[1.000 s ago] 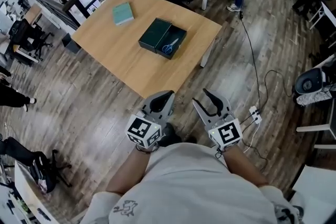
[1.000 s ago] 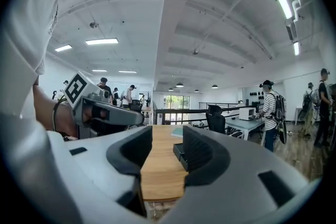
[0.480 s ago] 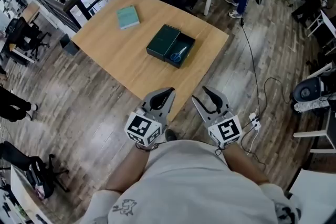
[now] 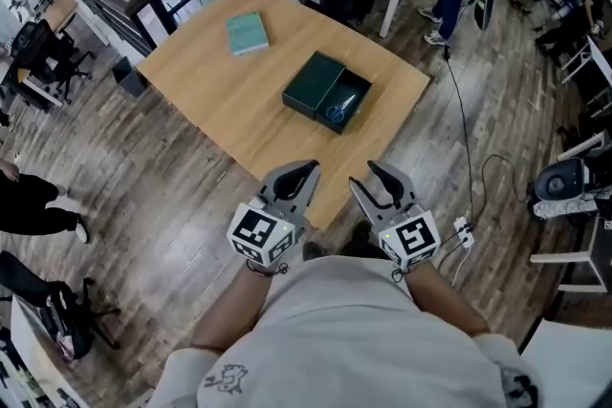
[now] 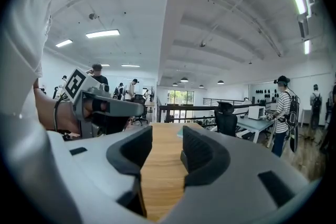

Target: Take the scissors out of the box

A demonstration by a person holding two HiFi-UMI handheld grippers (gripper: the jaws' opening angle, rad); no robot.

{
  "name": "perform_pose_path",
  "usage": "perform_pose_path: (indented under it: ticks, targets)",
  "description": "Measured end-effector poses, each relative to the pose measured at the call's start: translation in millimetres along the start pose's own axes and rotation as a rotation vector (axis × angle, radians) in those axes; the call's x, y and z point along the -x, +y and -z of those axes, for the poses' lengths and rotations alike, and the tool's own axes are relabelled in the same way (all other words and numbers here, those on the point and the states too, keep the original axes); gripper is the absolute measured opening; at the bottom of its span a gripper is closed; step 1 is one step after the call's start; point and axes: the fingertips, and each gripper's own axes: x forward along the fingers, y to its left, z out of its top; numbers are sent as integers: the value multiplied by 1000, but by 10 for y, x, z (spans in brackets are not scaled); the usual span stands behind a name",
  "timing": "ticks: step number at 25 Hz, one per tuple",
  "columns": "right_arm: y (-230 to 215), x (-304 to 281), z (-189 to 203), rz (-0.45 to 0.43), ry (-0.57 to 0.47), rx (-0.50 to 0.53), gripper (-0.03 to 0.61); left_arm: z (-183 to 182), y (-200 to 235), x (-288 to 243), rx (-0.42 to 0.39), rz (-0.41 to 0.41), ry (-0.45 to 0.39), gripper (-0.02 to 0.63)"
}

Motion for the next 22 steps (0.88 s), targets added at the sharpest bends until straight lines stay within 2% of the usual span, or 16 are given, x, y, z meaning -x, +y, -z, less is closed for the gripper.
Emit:
perform_pose_path:
  ticks: [14, 22]
  targets:
    - [-243, -531, 66, -114, 1, -5, 189, 171, 392, -226, 22, -67, 48, 5]
    - [-571, -846, 194, -193, 48, 21, 187, 226, 616, -529, 54, -121, 60, 5]
